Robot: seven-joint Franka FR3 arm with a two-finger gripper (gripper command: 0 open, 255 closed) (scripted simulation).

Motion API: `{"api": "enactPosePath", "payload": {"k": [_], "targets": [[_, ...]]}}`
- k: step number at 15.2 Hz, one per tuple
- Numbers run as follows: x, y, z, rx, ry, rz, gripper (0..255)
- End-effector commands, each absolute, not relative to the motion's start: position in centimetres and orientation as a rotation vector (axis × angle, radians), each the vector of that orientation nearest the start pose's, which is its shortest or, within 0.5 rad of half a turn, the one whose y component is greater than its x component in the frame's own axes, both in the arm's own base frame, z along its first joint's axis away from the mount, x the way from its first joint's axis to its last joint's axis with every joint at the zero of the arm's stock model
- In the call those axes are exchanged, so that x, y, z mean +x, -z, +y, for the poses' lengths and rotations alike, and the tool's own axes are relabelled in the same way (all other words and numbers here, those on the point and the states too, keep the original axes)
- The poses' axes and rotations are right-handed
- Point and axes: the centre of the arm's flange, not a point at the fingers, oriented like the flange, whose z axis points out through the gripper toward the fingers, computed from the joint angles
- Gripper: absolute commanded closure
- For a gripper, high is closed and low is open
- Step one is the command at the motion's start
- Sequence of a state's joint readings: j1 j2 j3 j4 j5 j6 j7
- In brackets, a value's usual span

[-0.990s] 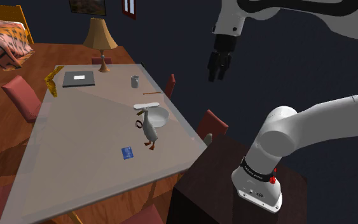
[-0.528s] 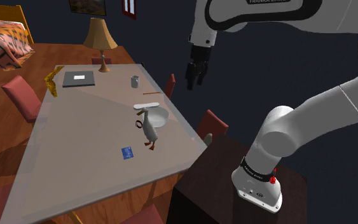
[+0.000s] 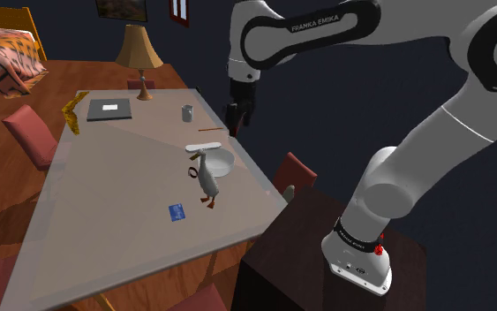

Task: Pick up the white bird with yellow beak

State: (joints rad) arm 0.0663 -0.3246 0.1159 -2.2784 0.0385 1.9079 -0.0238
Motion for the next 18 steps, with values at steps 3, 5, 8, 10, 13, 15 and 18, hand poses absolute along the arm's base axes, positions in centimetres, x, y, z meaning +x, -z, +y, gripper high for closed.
{"api": "enactPosePath", "payload": {"k": [3,5,8,10,13,15,18], "targets": [[47.6,-44.9,11.1,-3.164,-0.057,-0.383,0],[49.4,-43.5,12.4,-3.179,-0.049,-0.428,0],[52.1,-41.2,14.5,-3.201,-0.037,-0.497,0],[53.8,-39.7,15.9,-3.215,-0.028,-0.544,0],[55.4,-37.8,17.2,-3.227,-0.021,-0.588,0],[55.4,-36.7,17.2,-3.227,-0.021,-0.588,0],[55.4,-35.1,17.2,-3.227,-0.021,-0.588,0]]}}
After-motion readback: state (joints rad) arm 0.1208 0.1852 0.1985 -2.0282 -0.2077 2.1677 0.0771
